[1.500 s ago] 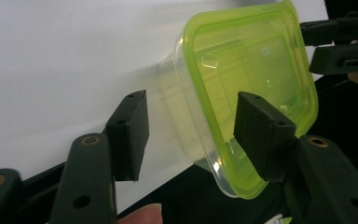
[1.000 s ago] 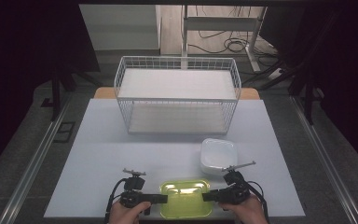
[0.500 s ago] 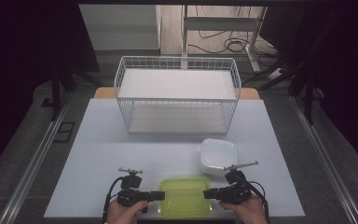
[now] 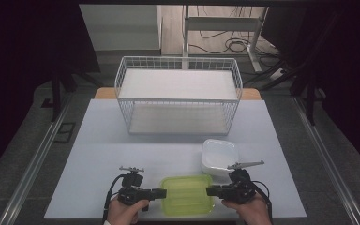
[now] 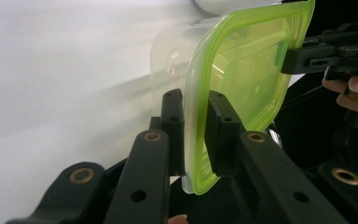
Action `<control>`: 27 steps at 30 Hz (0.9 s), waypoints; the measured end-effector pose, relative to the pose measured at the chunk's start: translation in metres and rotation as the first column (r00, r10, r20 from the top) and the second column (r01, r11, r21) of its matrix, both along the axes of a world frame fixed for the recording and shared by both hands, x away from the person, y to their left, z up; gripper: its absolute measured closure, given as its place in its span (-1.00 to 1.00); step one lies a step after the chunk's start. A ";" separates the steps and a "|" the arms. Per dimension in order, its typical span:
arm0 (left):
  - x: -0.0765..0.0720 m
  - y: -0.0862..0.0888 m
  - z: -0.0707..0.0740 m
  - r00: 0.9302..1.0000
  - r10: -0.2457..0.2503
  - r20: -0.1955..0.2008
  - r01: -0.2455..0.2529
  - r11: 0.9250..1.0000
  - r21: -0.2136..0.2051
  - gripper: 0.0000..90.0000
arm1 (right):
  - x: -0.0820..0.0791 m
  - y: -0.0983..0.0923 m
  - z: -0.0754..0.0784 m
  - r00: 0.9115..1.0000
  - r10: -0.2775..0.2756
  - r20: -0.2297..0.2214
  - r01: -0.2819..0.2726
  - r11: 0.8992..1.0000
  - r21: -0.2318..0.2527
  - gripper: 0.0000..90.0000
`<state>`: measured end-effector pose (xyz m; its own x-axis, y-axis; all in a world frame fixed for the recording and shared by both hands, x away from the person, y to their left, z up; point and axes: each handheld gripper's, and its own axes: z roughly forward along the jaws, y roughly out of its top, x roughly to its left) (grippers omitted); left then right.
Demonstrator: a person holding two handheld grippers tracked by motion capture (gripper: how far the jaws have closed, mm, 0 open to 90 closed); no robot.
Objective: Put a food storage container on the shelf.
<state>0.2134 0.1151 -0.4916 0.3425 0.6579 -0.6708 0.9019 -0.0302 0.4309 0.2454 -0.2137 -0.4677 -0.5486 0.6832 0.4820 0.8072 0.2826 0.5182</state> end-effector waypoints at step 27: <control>0.021 0.009 0.054 0.984 -0.027 0.178 0.022 0.999 0.029 0.76 | 0.007 0.003 0.043 0.982 0.016 0.189 -0.023 0.999 0.036 0.71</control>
